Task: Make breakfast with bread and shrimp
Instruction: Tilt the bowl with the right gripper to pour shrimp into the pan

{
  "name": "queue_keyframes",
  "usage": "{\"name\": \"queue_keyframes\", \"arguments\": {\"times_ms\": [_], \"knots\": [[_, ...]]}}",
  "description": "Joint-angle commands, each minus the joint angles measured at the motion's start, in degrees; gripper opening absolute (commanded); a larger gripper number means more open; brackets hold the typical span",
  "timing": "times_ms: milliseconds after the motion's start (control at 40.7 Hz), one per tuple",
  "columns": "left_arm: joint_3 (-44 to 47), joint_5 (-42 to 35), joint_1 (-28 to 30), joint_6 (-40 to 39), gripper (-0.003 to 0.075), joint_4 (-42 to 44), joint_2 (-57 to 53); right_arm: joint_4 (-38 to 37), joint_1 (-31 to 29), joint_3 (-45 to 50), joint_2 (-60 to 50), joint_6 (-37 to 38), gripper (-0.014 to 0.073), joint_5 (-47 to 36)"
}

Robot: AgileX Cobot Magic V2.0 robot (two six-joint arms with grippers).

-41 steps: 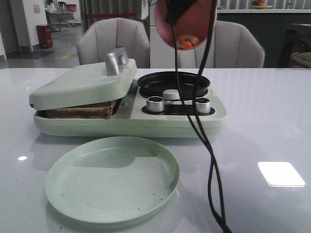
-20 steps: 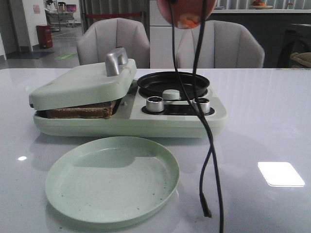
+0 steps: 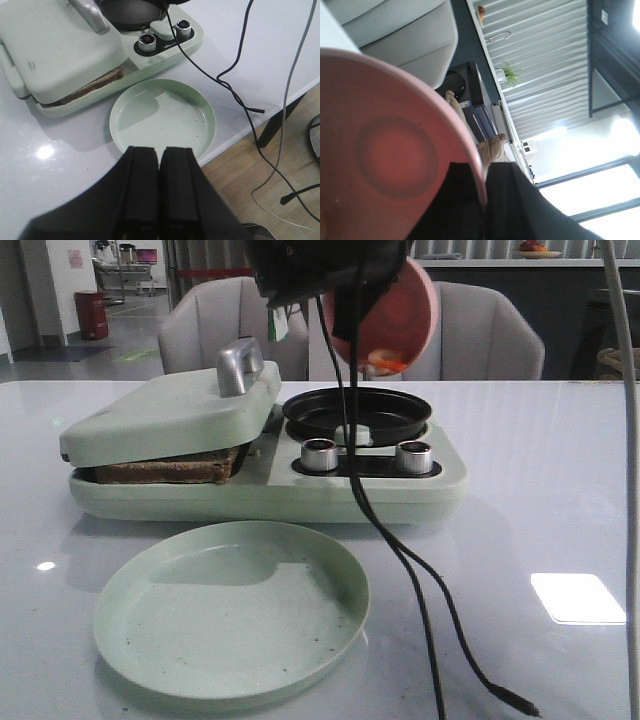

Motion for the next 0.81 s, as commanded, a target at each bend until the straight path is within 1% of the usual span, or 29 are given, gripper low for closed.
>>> {"name": "queue_keyframes", "arguments": {"times_ms": [0, 172, 295, 344, 443, 492, 541, 565, 688, 787], "knots": [[-1.61, -4.05, -0.47, -0.28, 0.0101, -0.28, 0.29, -5.88, -0.16, -3.95, -4.71, 0.49, 0.0047, 5.68], [-1.61, -4.05, -0.47, -0.28, 0.0101, -0.28, 0.29, -5.88, -0.16, -8.06, -4.71, 0.49, 0.0047, 8.34], [-1.61, -4.05, -0.47, -0.28, 0.0101, -0.28, 0.29, -5.40, -0.12, -8.88, -4.71, 0.98, 0.0047, 9.22], [-1.61, -4.05, -0.47, -0.28, 0.0101, -0.28, 0.29, -3.63, -0.12, -8.82, -4.49, 1.58, 0.0047, 9.08], [-1.61, -4.05, -0.47, -0.28, 0.0101, -0.28, 0.29, 4.79, -0.12, -8.21, -4.00, 2.87, 0.0047, 6.53], [-1.61, -4.05, -0.47, -0.28, 0.0101, -0.28, 0.29, 7.38, -0.12, -8.21, -3.75, 2.82, 0.0047, 6.09], [-1.61, -4.05, -0.47, -0.28, 0.0101, -0.28, 0.29, 7.03, -0.12, -8.21, -3.81, 2.82, 0.0047, 6.36], [-1.61, -4.05, -0.47, -0.28, 0.0101, -0.28, 0.29, 4.86, -0.12, -8.21, -4.36, 2.82, 0.0047, 7.19], [-1.61, -4.05, -0.47, -0.28, 0.0101, -0.28, 0.29, -0.38, -0.12, -8.21, -5.80, 2.87, 0.0047, 9.51], [-1.61, -4.05, -0.47, -0.28, 0.0101, -0.28, 0.29, -1.67, -0.12, -8.26, -6.15, 2.87, 0.0047, 9.51]]}}
